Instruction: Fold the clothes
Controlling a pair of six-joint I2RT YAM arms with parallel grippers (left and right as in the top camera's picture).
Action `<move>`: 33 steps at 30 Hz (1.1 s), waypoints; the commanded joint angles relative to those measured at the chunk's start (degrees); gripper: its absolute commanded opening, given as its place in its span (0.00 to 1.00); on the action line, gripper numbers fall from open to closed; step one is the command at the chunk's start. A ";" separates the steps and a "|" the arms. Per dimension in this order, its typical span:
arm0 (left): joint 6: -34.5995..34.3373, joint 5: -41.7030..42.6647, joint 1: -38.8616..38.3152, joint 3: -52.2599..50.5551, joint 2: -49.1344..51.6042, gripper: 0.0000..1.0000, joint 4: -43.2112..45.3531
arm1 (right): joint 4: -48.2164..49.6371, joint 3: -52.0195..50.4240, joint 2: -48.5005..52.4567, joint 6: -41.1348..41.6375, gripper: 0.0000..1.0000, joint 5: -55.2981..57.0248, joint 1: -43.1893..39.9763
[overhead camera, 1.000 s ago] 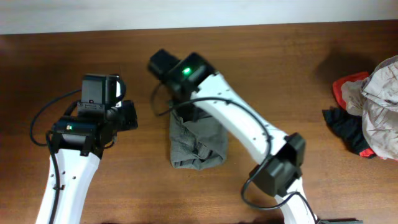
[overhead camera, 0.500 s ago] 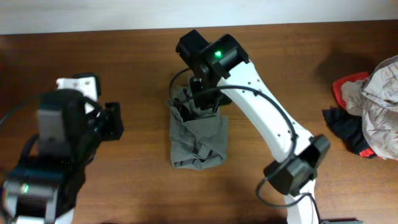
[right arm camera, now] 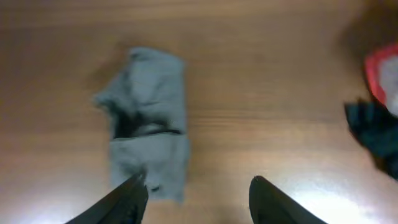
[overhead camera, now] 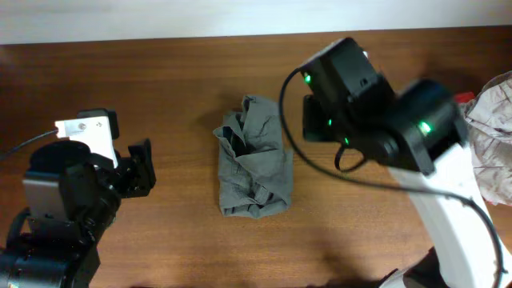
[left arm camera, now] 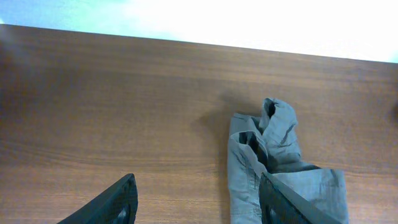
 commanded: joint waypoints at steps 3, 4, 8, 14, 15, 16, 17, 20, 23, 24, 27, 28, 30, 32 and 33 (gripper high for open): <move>0.92 1.20 -0.04 0.61 -0.11 0.62 0.09 | 6.54 -15.39 2.82 4.94 0.61 0.92 -8.13; 0.92 1.20 -0.04 0.61 -0.11 0.62 0.09 | 8.17 -17.90 2.82 4.92 0.61 -1.27 -9.42; 0.92 1.18 -0.04 0.61 -0.11 0.63 0.09 | 8.87 -23.52 2.69 2.54 0.60 -3.67 -11.63; 0.94 0.94 -0.02 0.61 -0.04 0.63 0.44 | 3.87 -23.54 -3.50 0.20 0.60 -2.78 -8.41; 0.96 0.94 -0.02 0.61 -0.04 0.63 0.46 | 3.21 -23.54 -5.05 0.22 0.60 -2.38 -7.85; 0.96 0.94 -0.02 0.61 -0.04 0.63 0.44 | 2.69 -23.56 -7.39 0.35 0.61 -1.97 -6.97; 0.96 0.94 -0.02 0.61 0.02 0.63 0.46 | 2.67 -23.65 -9.40 0.42 0.65 -2.05 -6.27; 0.96 0.96 -0.02 0.61 0.04 0.62 0.44 | 4.79 -24.79 -14.51 0.42 0.76 -3.23 -4.79; 0.94 0.98 -0.02 0.61 0.04 0.63 0.44 | 8.70 -27.91 -16.28 0.42 0.75 -3.52 -4.76; 0.94 0.96 -0.02 0.61 0.07 0.63 0.44 | 10.69 -29.66 -16.22 0.39 0.71 -3.78 -4.76; 0.94 0.96 -0.02 0.61 0.04 0.63 0.44 | 18.18 -36.46 -14.82 0.37 0.24 -6.40 -4.79; 0.96 0.96 -0.02 0.61 0.07 0.63 0.44 | 21.07 -39.39 -13.90 0.39 0.14 -6.49 -4.85; 0.96 0.96 -0.02 0.61 0.04 0.63 0.42 | 25.00 -43.58 -12.20 0.42 0.13 -6.99 -5.79; 0.94 0.96 -0.02 0.61 0.07 0.63 0.44 | 28.85 -47.17 -10.45 0.39 0.09 -10.03 -8.09; 0.94 0.98 -0.04 0.61 0.13 0.63 0.44 | 30.42 -48.50 -9.66 0.28 0.07 -11.93 -9.46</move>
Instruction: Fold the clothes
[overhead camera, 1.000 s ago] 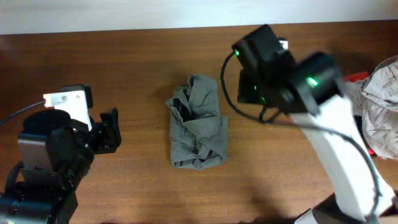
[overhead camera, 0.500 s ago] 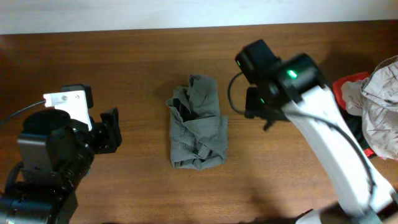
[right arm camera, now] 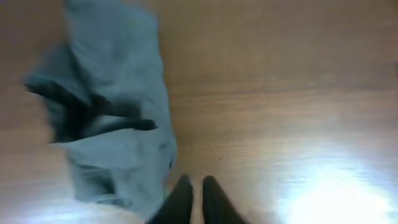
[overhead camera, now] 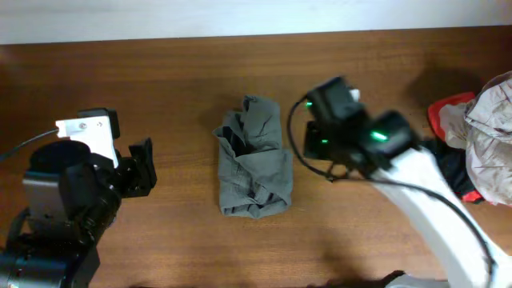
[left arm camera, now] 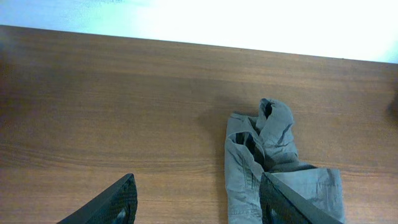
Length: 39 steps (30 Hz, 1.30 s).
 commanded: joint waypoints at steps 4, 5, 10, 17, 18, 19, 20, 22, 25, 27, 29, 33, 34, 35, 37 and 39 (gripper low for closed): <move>0.92 0.44 -0.02 0.61 0.76 0.63 0.22 | 8.22 -8.02 5.20 -4.72 0.04 -15.98 -9.07; 0.92 0.44 -0.02 0.61 1.01 0.63 0.22 | 9.73 -8.57 6.19 -7.08 0.04 -19.76 -9.88; 0.92 0.44 -0.02 0.61 2.56 0.63 0.20 | 14.84 -10.14 9.86 -13.14 0.04 -29.88 -9.44; 0.92 0.44 -0.02 0.61 3.54 0.63 0.22 | 17.64 -10.67 13.07 -13.70 0.04 -31.30 -3.96; 0.94 0.44 -0.02 0.61 3.54 0.63 0.22 | 19.80 -10.69 13.07 -16.20 0.04 -33.57 -2.14; 0.94 0.44 -0.02 0.61 3.56 0.63 0.22 | 21.07 -10.69 13.07 -17.27 0.04 -35.28 -1.16; 0.92 0.44 -0.02 0.61 3.56 0.63 0.22 | 21.88 -10.69 13.07 -17.49 0.04 -35.78 -0.37; 0.92 0.44 -0.02 0.61 3.54 0.63 0.22 | 23.41 -10.69 13.07 -17.31 0.04 -35.23 2.16; 0.92 0.44 -0.02 0.61 3.54 0.63 0.22 | 23.89 -10.69 13.60 -13.03 0.04 -29.99 4.11; 0.92 0.44 -0.02 0.61 3.54 0.63 0.24 | 24.20 -10.80 15.17 -9.88 0.04 -28.20 4.66; 0.92 0.44 -0.02 0.61 3.54 0.63 0.24 | 24.74 -10.80 17.09 -8.20 0.04 -29.05 5.18; 0.94 0.44 0.00 0.61 3.54 0.63 0.24 | 25.81 -10.82 23.04 -5.75 0.04 -29.75 8.00; 0.94 0.42 0.00 0.61 3.54 0.63 0.24 | 26.32 -10.80 24.30 -5.77 0.04 -30.45 8.66; 0.94 0.42 -0.02 0.61 3.54 0.63 0.24 | 26.86 -10.80 25.66 -5.64 0.04 -31.06 9.40; 0.94 0.42 0.00 0.61 3.54 0.63 0.24 | 27.82 -10.80 28.06 -5.31 0.04 -31.01 10.67; 0.94 0.42 0.00 0.61 3.54 0.63 0.24 | 28.87 -10.82 29.75 -5.38 0.04 -30.97 11.54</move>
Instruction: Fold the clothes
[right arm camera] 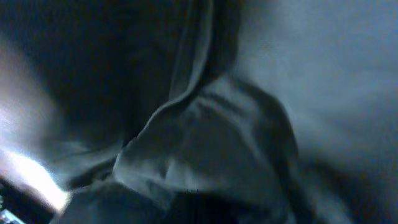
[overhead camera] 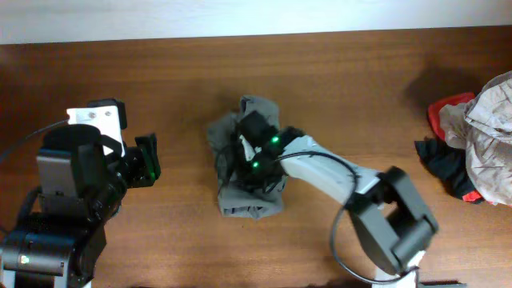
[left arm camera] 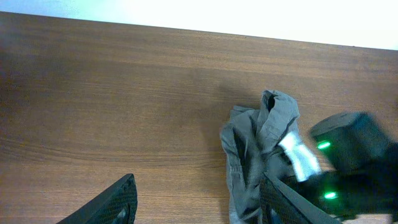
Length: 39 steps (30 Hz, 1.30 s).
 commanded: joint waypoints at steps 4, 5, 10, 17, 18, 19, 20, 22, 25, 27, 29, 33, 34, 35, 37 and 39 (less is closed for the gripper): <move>0.94 0.42 0.00 0.61 -0.07 0.63 0.17 | 1.81 0.28 1.20 -1.73 0.04 -0.55 1.25; 0.94 0.42 0.00 0.61 -0.04 0.63 0.17 | 1.77 0.79 -0.07 -3.61 0.04 -0.50 1.03; 0.94 0.39 0.00 0.61 0.00 0.63 0.17 | 1.84 2.84 -11.61 -6.03 0.06 1.51 -1.03; 0.92 0.44 0.00 0.61 1.14 0.63 0.15 | 3.10 2.99 -22.21 -4.94 0.14 5.90 -10.82; 0.92 0.44 -0.02 0.61 1.33 0.63 0.15 | 3.10 2.97 -22.14 -4.68 0.14 5.90 -11.65; 0.92 0.44 -0.02 0.61 1.66 0.63 0.11 | 3.17 2.93 -21.49 -3.89 0.14 5.90 -12.87; 0.92 0.44 -0.02 0.61 2.25 0.63 0.02 | 4.09 2.93 -19.82 -3.82 0.14 5.42 -14.19; 0.92 0.44 -0.02 0.61 2.84 0.63 -0.09 | 6.03 2.93 -17.38 -3.58 0.14 4.98 -14.88; 0.92 0.48 -0.02 0.59 3.74 0.63 -0.13 | 11.45 2.93 -11.45 -1.99 0.14 3.15 -14.73; 0.92 0.70 -0.02 0.59 4.20 0.63 -0.13 | 15.98 2.93 -6.03 -0.13 0.13 1.27 -14.23; 0.92 0.70 -0.02 0.61 4.44 0.63 -0.13 | 20.87 2.93 -0.17 0.70 0.13 -3.02 -13.60; 0.92 0.70 -0.02 0.59 4.44 0.63 -0.15 | 23.26 2.95 9.53 2.19 0.13 -7.23 -11.93; 0.92 0.70 -0.02 0.59 4.44 0.63 -0.15 | 23.23 2.95 10.93 2.16 0.13 -8.26 -11.74; 0.92 0.70 -0.02 0.59 4.44 0.63 -0.15 | 23.28 2.95 12.09 1.84 0.14 -9.64 -11.74; 0.92 0.68 -0.02 0.59 4.44 0.63 -0.22 | 23.56 2.95 12.28 -1.09 0.14 -13.11 -11.80; 0.92 0.70 -0.02 0.59 4.44 0.63 -0.26 | 24.55 3.19 10.75 -4.13 0.17 -16.98 -11.91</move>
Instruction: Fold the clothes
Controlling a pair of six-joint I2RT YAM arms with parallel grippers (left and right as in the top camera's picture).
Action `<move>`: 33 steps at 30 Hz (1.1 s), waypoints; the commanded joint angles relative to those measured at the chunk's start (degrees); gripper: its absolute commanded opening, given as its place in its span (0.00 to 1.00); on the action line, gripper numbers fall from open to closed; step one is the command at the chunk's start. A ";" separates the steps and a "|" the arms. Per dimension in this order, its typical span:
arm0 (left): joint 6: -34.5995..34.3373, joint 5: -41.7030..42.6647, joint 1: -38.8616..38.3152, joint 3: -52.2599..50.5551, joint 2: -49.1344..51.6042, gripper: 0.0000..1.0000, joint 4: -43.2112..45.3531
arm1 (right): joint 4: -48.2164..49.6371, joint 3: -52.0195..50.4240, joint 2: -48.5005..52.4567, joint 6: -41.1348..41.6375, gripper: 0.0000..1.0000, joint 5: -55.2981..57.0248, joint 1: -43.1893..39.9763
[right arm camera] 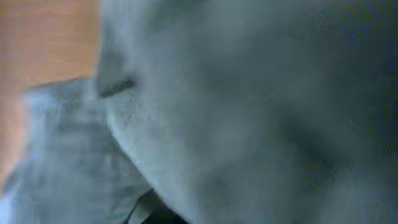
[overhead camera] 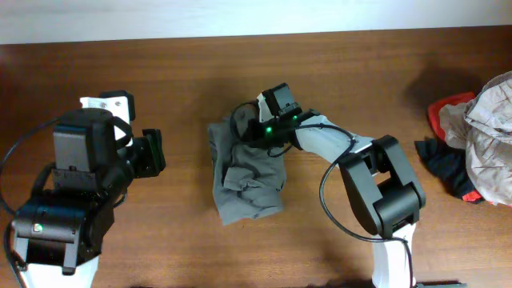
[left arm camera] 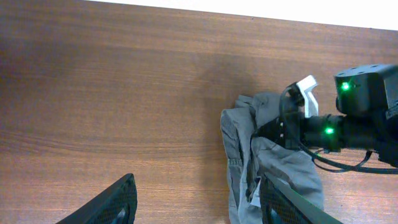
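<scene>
A crumpled grey garment (overhead camera: 248,182) lies mid-table; the left wrist view shows it (left arm camera: 273,171) at lower right. My right gripper (overhead camera: 246,133) is pushed into its far end, arm reaching in from the right, and is also visible from the left wrist camera (left arm camera: 281,124). Grey cloth (right arm camera: 249,93) fills the right wrist view and hides the fingers, so whether they grip it cannot be told. My left gripper (left arm camera: 198,190) stands open over bare wood left of the garment, holding nothing, and is apart from it in the overhead view (overhead camera: 150,152).
A heap of other clothes (overhead camera: 480,120), red, black and pale, sits at the table's right edge. The wooden table (overhead camera: 160,72) ends at a white strip along the far side. Bare wood lies between the garment and the left arm.
The right gripper has moved from the middle of the garment to its far end. The garment's upper part has changed shape, and its near end lies a little further left. The left arm shifted slightly.
First the right gripper hung open above the table right of the garment. Then it was lower, fingers shut, beside the garment's right edge. Then it was buried in the cloth's middle, and now sits at the far end. The left gripper stayed open throughout.
</scene>
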 commanded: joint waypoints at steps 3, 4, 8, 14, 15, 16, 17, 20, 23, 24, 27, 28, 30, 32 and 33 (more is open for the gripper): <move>0.92 0.63 -0.02 0.59 0.02 0.63 0.00 | -0.48 0.22 -5.73 -7.10 0.21 -11.17 0.72; 0.92 0.61 0.00 0.59 0.02 0.63 0.00 | -1.57 0.22 -8.48 -7.34 0.22 -10.73 0.61; 0.92 0.61 0.00 0.59 0.02 0.64 0.00 | -9.18 0.22 -19.23 -8.39 0.35 -7.28 -1.36; 0.90 0.63 -0.02 0.59 0.13 0.64 0.02 | -22.69 0.22 -27.87 -8.87 0.73 -2.73 -8.04; 0.90 0.63 0.00 0.59 0.22 0.64 0.04 | -24.87 0.22 -27.85 -8.92 0.75 -2.73 -9.20; 0.90 0.63 -0.02 0.59 0.35 0.64 0.04 | -26.80 0.20 -27.52 -9.55 0.76 -2.75 -10.16; 0.90 0.63 0.00 0.59 0.63 0.64 0.04 | -30.23 0.17 -26.14 -10.99 0.77 -2.80 -11.45; 0.90 0.63 -0.02 0.59 1.11 0.64 0.02 | -33.22 0.17 -23.45 -13.05 0.80 -2.91 -11.98; 0.90 0.74 0.00 0.59 1.70 0.64 0.00 | -34.69 0.09 -19.26 -13.49 0.87 -3.30 -11.74; 0.90 0.87 -0.02 0.59 1.79 0.64 0.00 | -34.60 0.07 -18.08 -14.82 0.89 -4.76 -11.54; 0.90 0.87 -0.02 0.59 1.77 0.64 -0.02 | -34.51 0.07 -14.27 -20.57 0.93 -10.54 -10.71; 0.90 0.87 -0.02 0.59 1.77 0.64 -0.02 | -34.58 0.07 -13.22 -20.59 0.93 -10.47 -10.38; 0.90 0.87 -0.02 0.59 1.77 0.64 -0.09 | -34.51 0.07 -10.19 -20.57 0.93 -10.34 -10.08; 0.92 0.87 -0.02 0.59 1.77 0.64 -0.24 | -34.38 0.07 -8.13 -20.59 0.94 -10.54 -9.68; 0.90 0.87 -0.02 0.59 1.77 0.64 -0.31 | -34.32 0.07 -6.75 -20.59 0.95 -10.67 -9.27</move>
